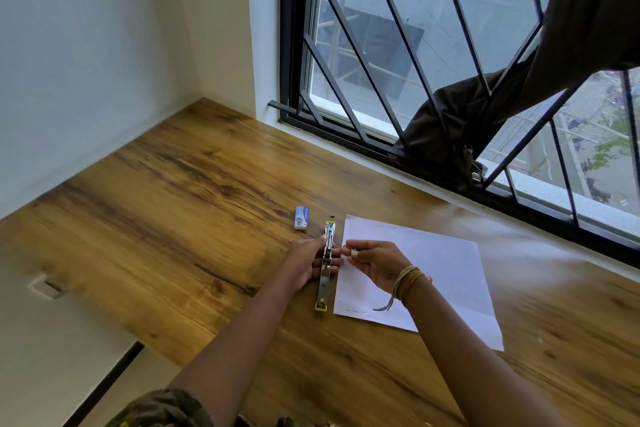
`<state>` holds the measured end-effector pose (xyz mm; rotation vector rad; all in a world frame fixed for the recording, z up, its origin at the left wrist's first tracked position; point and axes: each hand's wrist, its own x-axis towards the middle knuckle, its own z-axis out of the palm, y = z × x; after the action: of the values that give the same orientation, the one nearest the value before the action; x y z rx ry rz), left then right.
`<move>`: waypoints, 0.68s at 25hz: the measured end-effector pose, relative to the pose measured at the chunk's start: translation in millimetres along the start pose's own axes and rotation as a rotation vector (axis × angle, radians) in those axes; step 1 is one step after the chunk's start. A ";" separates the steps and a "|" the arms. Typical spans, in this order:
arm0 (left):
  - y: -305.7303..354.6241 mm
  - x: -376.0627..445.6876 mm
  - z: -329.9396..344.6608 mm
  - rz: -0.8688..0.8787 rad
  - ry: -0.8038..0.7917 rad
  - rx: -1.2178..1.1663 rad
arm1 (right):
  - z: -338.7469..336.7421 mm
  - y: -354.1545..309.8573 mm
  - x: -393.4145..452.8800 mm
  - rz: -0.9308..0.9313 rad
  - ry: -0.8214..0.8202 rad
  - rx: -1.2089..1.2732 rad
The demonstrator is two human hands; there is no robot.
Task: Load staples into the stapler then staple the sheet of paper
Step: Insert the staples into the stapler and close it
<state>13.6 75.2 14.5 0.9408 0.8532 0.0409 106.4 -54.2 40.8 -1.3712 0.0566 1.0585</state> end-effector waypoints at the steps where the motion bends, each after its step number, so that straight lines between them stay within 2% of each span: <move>1: -0.1 0.3 -0.2 0.000 0.002 0.000 | -0.1 0.3 0.1 -0.003 -0.006 0.010; 8: 0.6 -0.6 0.0 0.008 0.013 0.025 | 5.4 -2.9 -0.5 -0.071 -0.043 -0.019; 12: 0.4 -1.3 0.2 0.008 0.012 0.027 | 6.5 -1.0 1.1 -0.148 0.001 -0.074; 17: 1.0 -1.6 0.0 0.000 -0.002 0.018 | 7.7 5.4 5.0 -0.243 0.127 -0.435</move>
<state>12.8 75.2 16.2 0.9572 0.8525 0.0324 101.7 -46.0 35.9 -1.7854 -0.2549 0.8038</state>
